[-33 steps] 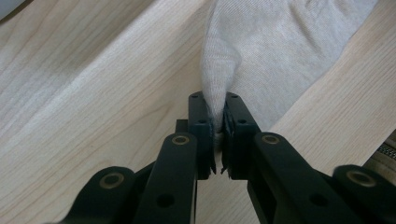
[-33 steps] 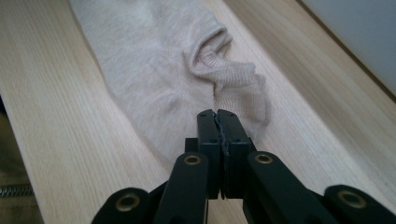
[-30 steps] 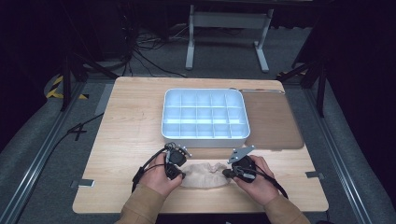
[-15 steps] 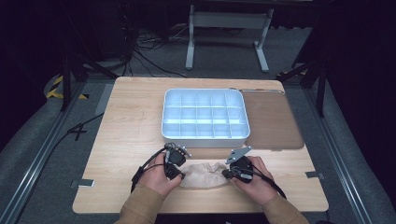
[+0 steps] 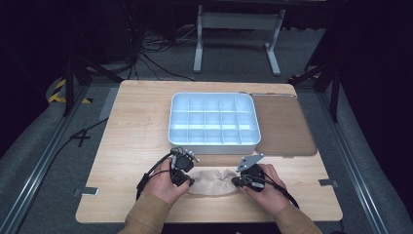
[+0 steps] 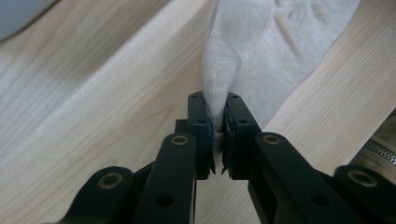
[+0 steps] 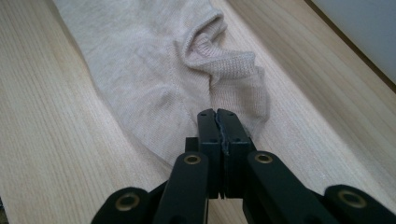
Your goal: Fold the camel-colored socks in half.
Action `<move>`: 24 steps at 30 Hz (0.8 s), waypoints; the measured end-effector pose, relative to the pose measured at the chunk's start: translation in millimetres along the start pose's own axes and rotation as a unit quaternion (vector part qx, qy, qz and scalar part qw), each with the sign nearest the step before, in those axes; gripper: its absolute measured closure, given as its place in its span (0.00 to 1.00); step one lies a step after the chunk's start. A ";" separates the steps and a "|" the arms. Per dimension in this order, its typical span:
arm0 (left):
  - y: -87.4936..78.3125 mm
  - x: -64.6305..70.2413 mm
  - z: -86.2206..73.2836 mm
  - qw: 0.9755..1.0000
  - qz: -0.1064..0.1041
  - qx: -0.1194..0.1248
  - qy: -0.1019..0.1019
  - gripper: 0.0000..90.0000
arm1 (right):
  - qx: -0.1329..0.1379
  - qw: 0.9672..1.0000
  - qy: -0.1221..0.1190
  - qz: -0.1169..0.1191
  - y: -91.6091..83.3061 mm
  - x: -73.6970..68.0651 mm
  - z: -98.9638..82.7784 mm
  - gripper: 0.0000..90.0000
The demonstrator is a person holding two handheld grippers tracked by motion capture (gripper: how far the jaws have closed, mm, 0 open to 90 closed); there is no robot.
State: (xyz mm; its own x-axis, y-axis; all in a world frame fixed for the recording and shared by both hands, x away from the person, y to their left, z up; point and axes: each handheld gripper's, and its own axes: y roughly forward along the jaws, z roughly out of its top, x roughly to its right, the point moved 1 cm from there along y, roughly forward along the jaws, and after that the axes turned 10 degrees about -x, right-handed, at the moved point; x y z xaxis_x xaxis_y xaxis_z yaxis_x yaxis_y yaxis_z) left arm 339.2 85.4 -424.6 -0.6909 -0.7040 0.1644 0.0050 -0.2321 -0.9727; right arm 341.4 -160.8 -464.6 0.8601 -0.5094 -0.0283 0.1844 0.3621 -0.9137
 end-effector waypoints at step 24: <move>-11.8 23.9 35.3 0.996 -0.052 0.063 0.036 0.92 | 0.034 0.999 0.010 0.013 1.5 2.4 -9.7 0.99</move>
State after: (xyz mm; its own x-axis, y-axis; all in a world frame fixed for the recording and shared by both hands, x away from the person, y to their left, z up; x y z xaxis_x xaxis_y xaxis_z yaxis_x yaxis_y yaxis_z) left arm 348.1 47.6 -403.3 -0.7427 -0.6229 0.2457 0.0188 -0.3861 -0.9223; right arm 339.2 -169.0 -470.0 0.8556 -0.5142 -0.0595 0.1947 0.4262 -0.8834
